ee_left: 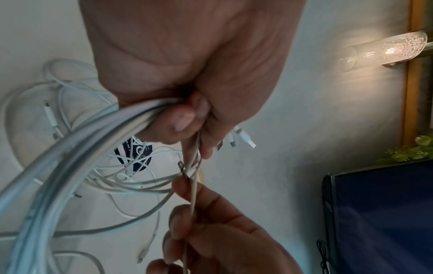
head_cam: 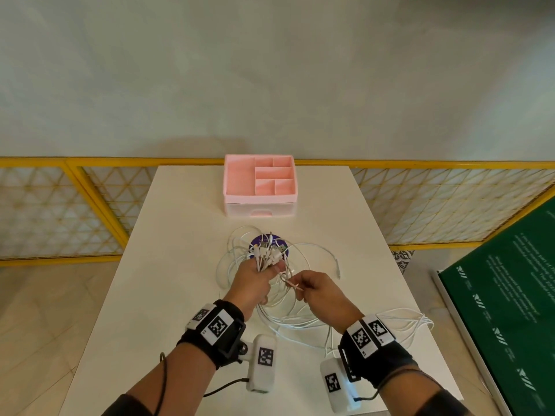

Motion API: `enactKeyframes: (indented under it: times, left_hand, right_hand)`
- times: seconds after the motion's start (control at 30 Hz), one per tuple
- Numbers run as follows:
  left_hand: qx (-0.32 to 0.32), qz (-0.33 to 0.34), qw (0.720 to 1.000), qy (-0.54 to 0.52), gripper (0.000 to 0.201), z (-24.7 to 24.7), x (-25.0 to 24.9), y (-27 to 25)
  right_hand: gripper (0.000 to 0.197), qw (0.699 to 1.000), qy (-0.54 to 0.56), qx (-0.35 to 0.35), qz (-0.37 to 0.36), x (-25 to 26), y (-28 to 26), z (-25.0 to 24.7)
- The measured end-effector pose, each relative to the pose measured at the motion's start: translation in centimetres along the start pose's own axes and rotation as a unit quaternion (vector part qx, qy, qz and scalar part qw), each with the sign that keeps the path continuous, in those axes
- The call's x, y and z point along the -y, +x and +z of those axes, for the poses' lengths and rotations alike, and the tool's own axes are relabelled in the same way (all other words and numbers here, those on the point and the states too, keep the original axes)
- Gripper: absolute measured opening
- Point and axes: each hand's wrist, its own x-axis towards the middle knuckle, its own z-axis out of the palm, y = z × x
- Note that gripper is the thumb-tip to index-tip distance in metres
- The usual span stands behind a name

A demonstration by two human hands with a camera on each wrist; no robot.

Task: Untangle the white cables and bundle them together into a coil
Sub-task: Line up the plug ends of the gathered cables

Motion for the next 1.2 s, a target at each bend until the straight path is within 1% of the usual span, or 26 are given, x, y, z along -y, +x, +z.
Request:
enactKeyframes:
  times: [0.07, 0.13, 0.17, 0.2, 0.23, 0.27, 0.37, 0.4, 0.43, 0.5, 0.53, 0.57, 0.6, 0.63, 0.67, 0.7, 0.77, 0.8, 0.83, 0.9, 1.0, 1.1, 1.2]
  left_hand:
    - [0.004, 0.0, 1.0, 0.0, 0.004, 0.1, 0.0, 0.0]
    - [0.002, 0.008, 1.0, 0.004, 0.007, 0.1, 0.0, -0.1]
    - [0.002, 0.012, 1.0, 0.009, 0.008, 0.2, 0.0, -0.2]
    - [0.003, 0.015, 1.0, 0.015, 0.007, 0.3, -0.1, -0.3]
    - [0.006, 0.018, 1.0, 0.022, 0.007, 0.4, -0.2, -0.4]
    - [0.013, 0.02, 0.999, 0.028, 0.01, 0.5, -0.3, -0.5]
    - [0.026, 0.02, 0.999, 0.041, 0.026, 0.9, -0.4, -0.6]
    - [0.031, 0.021, 0.998, 0.05, 0.026, 1.0, -0.4, -0.6]
    - [0.034, 0.022, 0.997, 0.064, 0.022, 1.1, -0.5, -0.7]
    - [0.046, 0.033, 0.994, 0.091, 0.013, 1.4, -0.8, -1.0]
    - [0.056, 0.045, 0.992, 0.103, 0.013, 1.5, -1.0, -1.2]
    - [0.063, 0.058, 0.989, 0.118, 0.012, 1.5, -1.2, -1.3]
    - [0.069, 0.07, 0.986, 0.134, 0.01, 1.5, -1.5, -1.4]
    - [0.069, 0.071, 0.985, 0.139, 0.011, 1.4, -1.6, -1.3]
    - [0.064, 0.061, 0.987, 0.132, 0.013, 1.2, -1.6, -1.1]
    - [0.051, 0.045, 0.99, 0.121, 0.017, 0.8, -1.5, -0.7]
    - [0.026, 0.022, 0.995, 0.095, 0.018, 0.1, -1.3, -0.1]
    - [0.02, 0.012, 0.997, 0.078, 0.017, -0.1, -1.1, 0.0]
    - [0.015, 0.002, 0.998, 0.058, 0.016, -0.2, -0.9, 0.2]
    - [-0.003, -0.014, 1.0, 0.018, 0.013, -0.4, -0.5, 0.4]
    - [-0.026, -0.031, 0.999, 0.015, 0.016, -0.5, 0.4, 0.7]
    - [-0.013, -0.042, 0.998, 0.047, 0.015, -0.4, 0.9, 0.5]
    - [0.01, -0.038, 0.997, 0.067, 0.014, -0.1, 1.2, 0.0]
  right_hand:
    - [0.034, 1.0, -0.011, -0.016, 0.002, 0.3, -0.2, 0.0]
    - [0.025, 0.998, -0.055, -0.027, -0.019, 0.5, -0.4, 0.2]
    - [0.027, 0.994, -0.098, -0.036, -0.032, 0.6, -0.4, 0.2]
    - [0.033, 0.986, -0.153, -0.049, -0.044, 0.4, -0.3, 0.3]
    - [0.038, 0.975, -0.207, -0.066, -0.054, 0.3, -0.3, 0.4]
    - [0.038, 0.962, -0.253, -0.081, -0.059, 0.2, -0.3, 0.6]
    - [0.032, 0.925, -0.361, -0.102, -0.057, 0.5, -0.6, 1.1]
    - [0.032, 0.912, -0.392, -0.104, -0.063, 0.6, -0.8, 1.2]
    - [0.031, 0.897, -0.423, -0.105, -0.072, 0.8, -1.1, 1.4]
    - [0.03, 0.866, -0.481, -0.089, -0.1, 1.2, -1.6, 1.9]
    - [0.028, 0.852, -0.505, -0.065, -0.119, 1.1, -1.7, 2.3]
    - [0.027, 0.845, -0.515, -0.033, -0.141, 1.1, -1.8, 2.7]
    - [0.025, 0.847, -0.505, 0.0, -0.166, 0.8, -1.9, 3.2]
    - [0.023, 0.86, -0.473, 0.029, -0.189, 0.7, -2.0, 3.4]
    - [0.021, 0.882, -0.425, 0.049, -0.198, 0.3, -2.1, 3.3]
    - [0.021, 0.91, -0.364, 0.063, -0.191, -0.1, -2.0, 2.9]
    - [0.026, 0.964, -0.214, 0.071, -0.14, -0.5, -1.7, 1.8]
    - [0.028, 0.982, -0.141, 0.057, -0.115, -0.5, -1.5, 1.1]
    - [0.03, 0.992, -0.077, 0.036, -0.097, -0.4, -1.3, 0.4]
    - [0.032, 0.996, 0.028, 0.001, -0.079, 0.6, -0.9, -1.2]
    - [0.03, 0.982, 0.166, -0.028, -0.09, 3.3, -0.6, -3.7]
    - [0.018, 0.955, 0.268, -0.015, -0.129, 6.9, -0.9, -5.9]
    - [0.017, 0.934, 0.298, 0.018, -0.196, 10.1, -1.2, -7.3]
